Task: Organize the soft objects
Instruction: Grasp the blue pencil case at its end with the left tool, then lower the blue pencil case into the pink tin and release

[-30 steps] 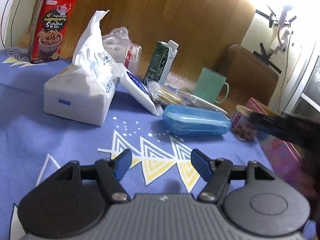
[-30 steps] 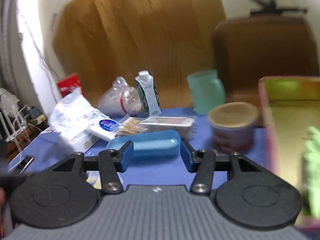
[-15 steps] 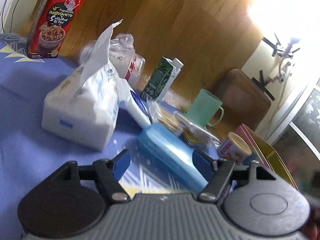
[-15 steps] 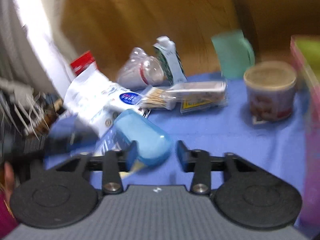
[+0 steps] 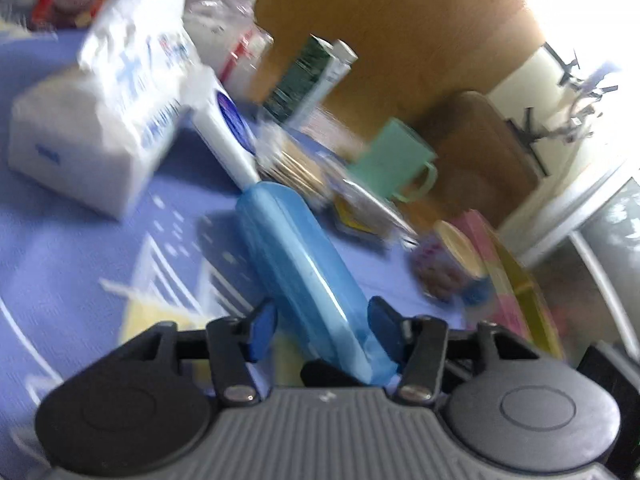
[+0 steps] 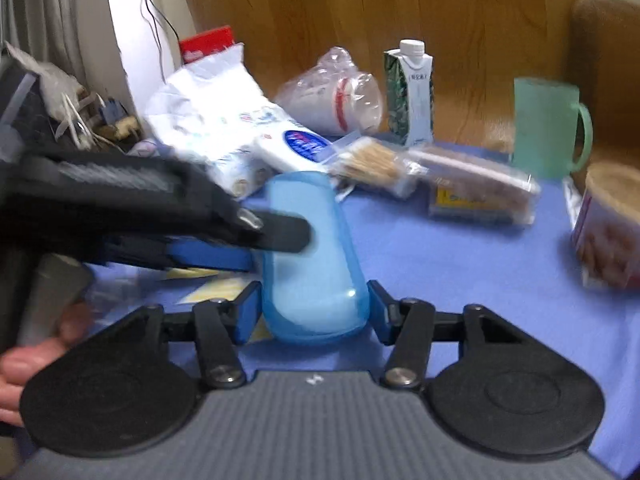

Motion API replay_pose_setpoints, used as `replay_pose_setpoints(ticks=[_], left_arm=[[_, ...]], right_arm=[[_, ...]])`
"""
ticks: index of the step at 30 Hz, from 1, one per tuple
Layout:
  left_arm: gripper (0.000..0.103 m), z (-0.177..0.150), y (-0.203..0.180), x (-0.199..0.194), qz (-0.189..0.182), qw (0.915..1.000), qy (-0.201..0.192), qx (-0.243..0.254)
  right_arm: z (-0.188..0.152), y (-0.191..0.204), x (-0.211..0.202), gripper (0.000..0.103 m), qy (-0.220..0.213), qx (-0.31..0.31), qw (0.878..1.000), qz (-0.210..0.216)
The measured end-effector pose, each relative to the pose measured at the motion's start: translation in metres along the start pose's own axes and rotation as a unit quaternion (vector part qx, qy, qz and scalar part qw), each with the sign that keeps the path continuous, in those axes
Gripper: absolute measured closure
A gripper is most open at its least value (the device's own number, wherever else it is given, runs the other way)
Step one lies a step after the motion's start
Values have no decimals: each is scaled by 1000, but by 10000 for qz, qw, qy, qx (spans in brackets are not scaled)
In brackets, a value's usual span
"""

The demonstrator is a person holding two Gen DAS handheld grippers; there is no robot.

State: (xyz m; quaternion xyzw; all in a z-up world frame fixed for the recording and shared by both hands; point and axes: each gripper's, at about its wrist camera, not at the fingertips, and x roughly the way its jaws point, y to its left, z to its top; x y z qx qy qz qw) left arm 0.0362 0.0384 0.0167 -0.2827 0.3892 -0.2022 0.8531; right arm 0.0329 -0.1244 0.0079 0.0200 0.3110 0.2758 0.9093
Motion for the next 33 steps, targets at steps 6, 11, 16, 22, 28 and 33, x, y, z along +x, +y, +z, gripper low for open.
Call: replay_pose_setpoints(ticks=[6, 11, 16, 22, 28, 33], left_arm=[[54, -12, -78, -9, -573, 9921, -107, 1109], [55, -8, -161, 23, -1141, 9764, 120, 1828], [56, -24, -226, 82, -1399, 9611, 538, 2320], [55, -41, -262, 139, -1182, 9569, 794, 2529], [49, -42, -267, 144, -711, 9571, 471, 2770], [47, -40, -241, 101, -630, 9569, 114, 2834]], right_arm=[[-29, 7, -75, 48, -940, 235, 9931, -656], [-33, -15, -140, 48, -1820, 412, 9720, -1428], [-48, -66, -187, 48, -2108, 924, 9506, -2082], [-62, -123, -201, 48, -1924, 1389, 9383, -2516], [-62, -161, -178, 44, -1707, 1501, 9206, -3175], [-76, -145, -202, 44, -2225, 1671, 9109, -3047]])
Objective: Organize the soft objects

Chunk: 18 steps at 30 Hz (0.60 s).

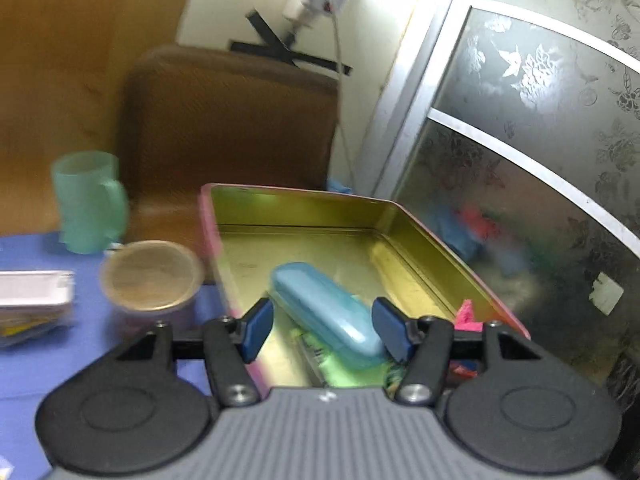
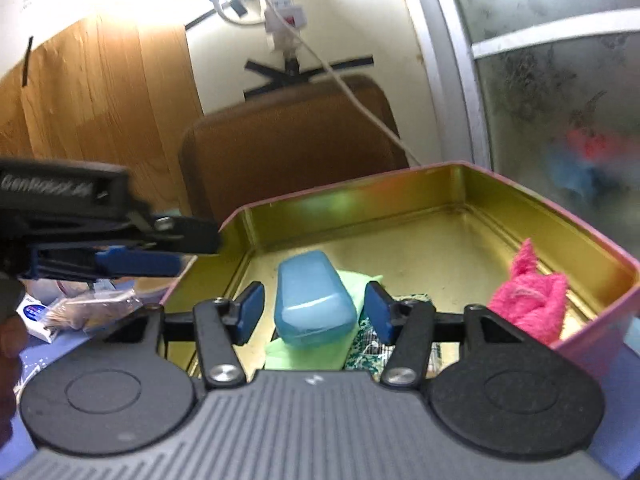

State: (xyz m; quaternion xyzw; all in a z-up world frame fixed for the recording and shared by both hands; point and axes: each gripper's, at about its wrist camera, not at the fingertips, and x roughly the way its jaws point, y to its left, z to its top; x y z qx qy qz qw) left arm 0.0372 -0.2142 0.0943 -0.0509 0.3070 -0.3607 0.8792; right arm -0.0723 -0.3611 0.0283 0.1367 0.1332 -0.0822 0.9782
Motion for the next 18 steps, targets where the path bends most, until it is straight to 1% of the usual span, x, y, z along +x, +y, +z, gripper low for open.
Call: replay_pose_setpoints(ticks=[2, 5, 7, 9, 11, 13, 15, 16, 17, 18], left_arm=[[47, -10, 11, -16, 179, 9998, -44, 18], [46, -32, 40, -44, 595, 9982, -43, -54], [46, -51, 68, -63, 951, 9953, 2, -198], [46, -66, 97, -78, 1250, 9912, 77, -428], [46, -81, 131, -95, 1650, 9836, 128, -723], [46, -93, 160, -113, 2022, 9744, 107, -977], [45, -99, 181, -128, 2283, 9672, -15, -1111], [43, -102, 189, -134, 2420, 9632, -83, -1170], [43, -106, 197, -140, 2522, 9597, -185, -1228], [43, -110, 203, -146, 2517, 9593, -308, -1240]], right_arm=[[0, 3, -12, 44, -165, 46, 9998, 82], [4, 17, -23, 45, -342, 10, 9990, 276], [7, 31, -29, 45, -403, -38, 9977, 550], [9, 48, -29, 45, -369, -163, 9953, 880], [5, 72, -26, 45, -200, -357, 9912, 1259], [2, 95, -11, 45, 92, -486, 9861, 1584], [-6, 121, 5, 45, 445, -683, 9786, 1892], [-9, 136, 14, 45, 585, -823, 9741, 2021], [-13, 151, 23, 45, 696, -975, 9702, 2104], [-15, 165, 32, 45, 778, -1144, 9668, 2147]])
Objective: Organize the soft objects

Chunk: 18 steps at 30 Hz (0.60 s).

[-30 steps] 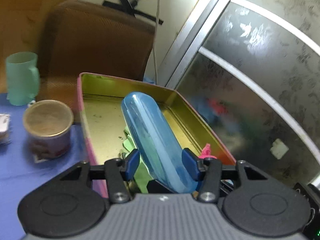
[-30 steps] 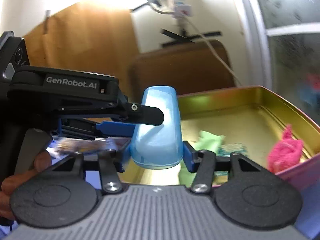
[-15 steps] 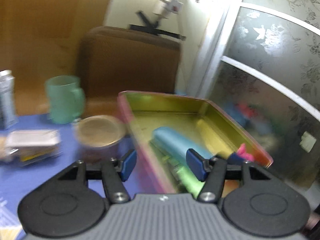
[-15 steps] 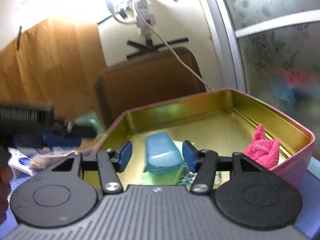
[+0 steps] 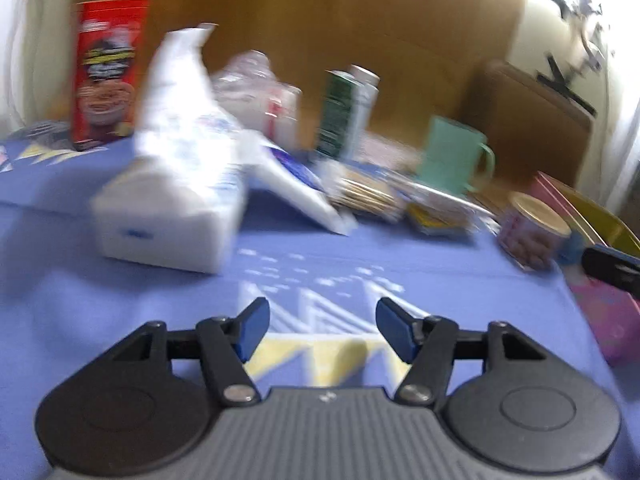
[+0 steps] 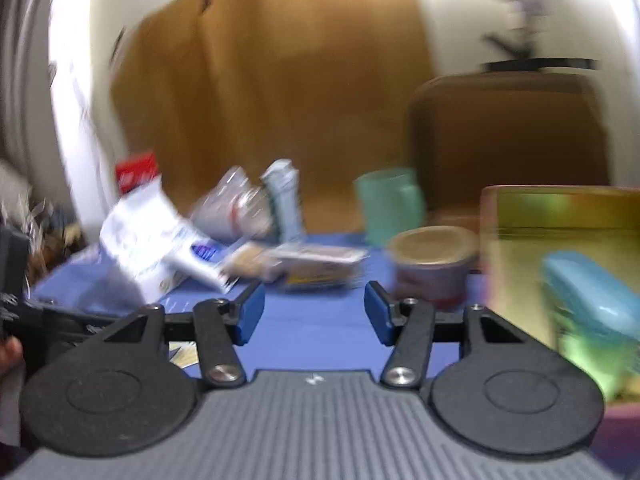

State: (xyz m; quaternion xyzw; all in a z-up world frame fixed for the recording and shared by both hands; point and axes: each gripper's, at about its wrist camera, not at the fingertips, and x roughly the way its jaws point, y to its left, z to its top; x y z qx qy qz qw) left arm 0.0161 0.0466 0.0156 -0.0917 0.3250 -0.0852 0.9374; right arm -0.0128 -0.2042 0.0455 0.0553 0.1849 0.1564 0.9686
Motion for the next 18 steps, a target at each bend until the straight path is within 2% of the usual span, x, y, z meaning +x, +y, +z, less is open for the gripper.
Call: replay_pose_setpoints(ticks=[2, 4, 8, 10, 11, 12, 15, 16, 18], left_arm=[[42, -3, 8, -3, -158, 9996, -177, -126], [42, -3, 9, -6, -269, 9992, -255, -170], [42, -3, 8, -8, -435, 9983, -355, -176], [42, -3, 12, -6, -507, 9977, -351, -272], [42, -3, 15, -5, -536, 9974, -342, -329], [42, -3, 17, -5, -573, 9970, -337, -400], [41, -4, 23, -6, -629, 9958, -351, -571], [41, -4, 23, -6, -637, 9955, -358, -600], [41, -5, 24, -9, -665, 9949, -397, -645]], right_arm=[[5, 21, 37, 45, 249, -515, 9984, -23], [10, 38, 74, 45, 433, -1063, 9931, -233], [11, 61, 144, 46, 787, -2000, 9747, -611], [10, 69, 162, 46, 749, -2374, 9657, -735], [9, 72, 169, 50, 736, -2610, 9593, -795], [9, 75, 172, 67, 770, -2785, 9539, -816], [7, 79, 158, 84, 489, -3218, 9409, -931], [10, 79, 146, 86, 379, -3159, 9437, -908], [17, 78, 110, 91, 138, -2815, 9568, -715]])
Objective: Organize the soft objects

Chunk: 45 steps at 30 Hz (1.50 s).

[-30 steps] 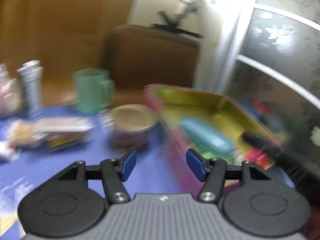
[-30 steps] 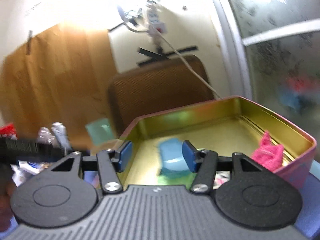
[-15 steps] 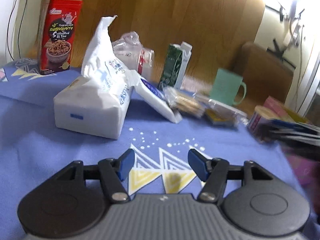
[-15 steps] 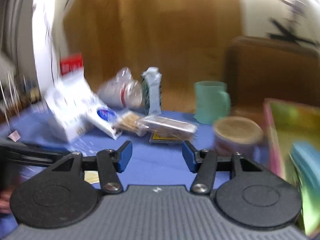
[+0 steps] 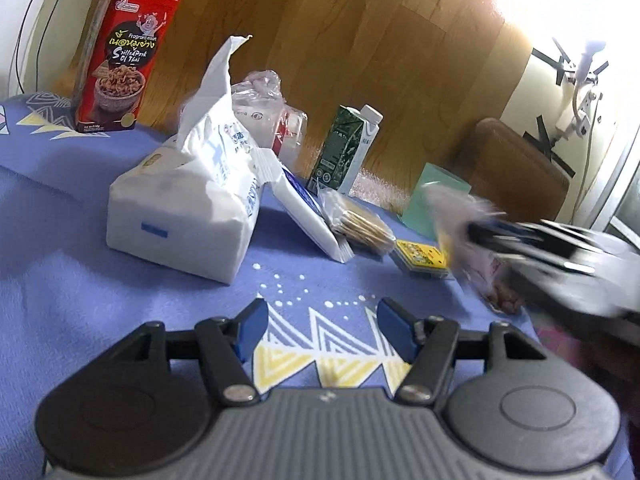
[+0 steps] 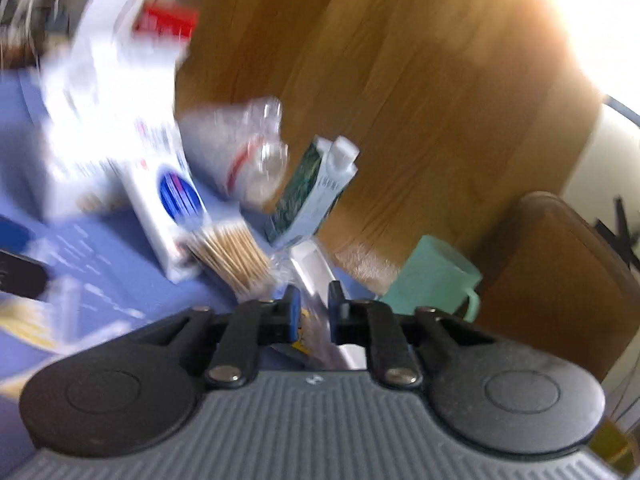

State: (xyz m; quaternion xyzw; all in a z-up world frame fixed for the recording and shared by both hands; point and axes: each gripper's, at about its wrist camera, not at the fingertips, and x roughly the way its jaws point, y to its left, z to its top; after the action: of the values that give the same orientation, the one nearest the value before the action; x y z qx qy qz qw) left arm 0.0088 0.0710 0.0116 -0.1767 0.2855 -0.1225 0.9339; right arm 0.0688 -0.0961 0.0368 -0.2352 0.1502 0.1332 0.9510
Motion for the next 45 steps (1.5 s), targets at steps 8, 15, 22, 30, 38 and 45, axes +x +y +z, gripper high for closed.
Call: replay_pose_setpoints(ticks=[8, 15, 22, 30, 38, 45], left_arm=[[39, -2, -7, -4, -409, 9989, 177, -128], [39, -12, -51, 1, -1277, 9879, 867, -134], [39, -23, -95, 8, -1709, 9754, 1358, 295], [29, -44, -132, 28, -1870, 9629, 1727, 890], [42, -46, -137, 17, -2237, 9547, 1880, 556], [42, -14, -186, -3, -2742, 9474, 1326, 978]], right_arm=[[-46, -75, -140, 93, -269, 3589, 9156, 1790], [-116, -94, -152, 63, 531, 4291, 8962, 996], [-131, -73, -187, 34, 448, 3660, 9238, 1035], [-128, -46, -169, 22, 743, 2958, 9450, 1180], [-117, -15, -151, 47, 610, 2239, 9669, 1057], [-99, -28, -186, 50, -267, 1758, 9833, 383]])
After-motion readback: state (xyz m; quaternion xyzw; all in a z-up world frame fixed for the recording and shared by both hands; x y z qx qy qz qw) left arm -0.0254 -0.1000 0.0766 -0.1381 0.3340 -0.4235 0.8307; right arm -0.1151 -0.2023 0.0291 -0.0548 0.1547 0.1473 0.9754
